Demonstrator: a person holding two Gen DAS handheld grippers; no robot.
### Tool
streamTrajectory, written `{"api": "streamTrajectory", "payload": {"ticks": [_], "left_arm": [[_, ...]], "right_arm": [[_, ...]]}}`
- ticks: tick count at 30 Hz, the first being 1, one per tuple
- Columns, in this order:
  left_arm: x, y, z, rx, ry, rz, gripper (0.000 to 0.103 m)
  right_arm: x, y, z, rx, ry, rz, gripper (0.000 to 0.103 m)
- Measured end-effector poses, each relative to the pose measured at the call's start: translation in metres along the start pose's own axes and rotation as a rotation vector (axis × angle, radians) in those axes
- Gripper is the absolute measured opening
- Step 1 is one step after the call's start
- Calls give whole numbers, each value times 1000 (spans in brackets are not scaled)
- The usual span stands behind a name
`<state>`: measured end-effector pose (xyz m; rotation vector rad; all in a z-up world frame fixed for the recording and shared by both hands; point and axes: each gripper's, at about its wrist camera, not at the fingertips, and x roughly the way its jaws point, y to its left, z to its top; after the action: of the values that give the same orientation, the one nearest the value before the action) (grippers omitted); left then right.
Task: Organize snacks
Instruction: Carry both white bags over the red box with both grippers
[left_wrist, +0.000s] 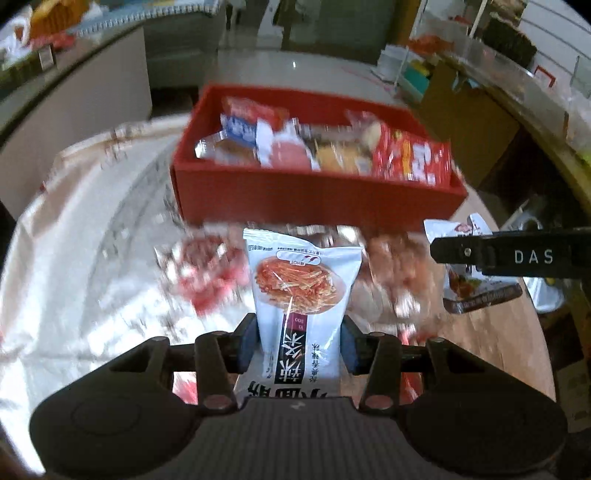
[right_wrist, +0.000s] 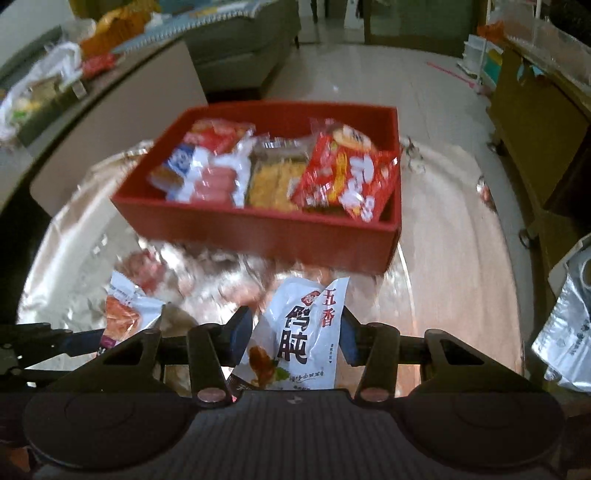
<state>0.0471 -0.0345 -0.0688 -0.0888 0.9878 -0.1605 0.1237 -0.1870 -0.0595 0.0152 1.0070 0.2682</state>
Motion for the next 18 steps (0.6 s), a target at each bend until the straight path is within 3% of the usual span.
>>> {"api": "streamTrajectory", "payload": {"ticks": [18], "left_arm": [[-10,-3,65,24,-194,63,39]], "right_arm": [[-18,-3,48,35,-158,58,57]]}}
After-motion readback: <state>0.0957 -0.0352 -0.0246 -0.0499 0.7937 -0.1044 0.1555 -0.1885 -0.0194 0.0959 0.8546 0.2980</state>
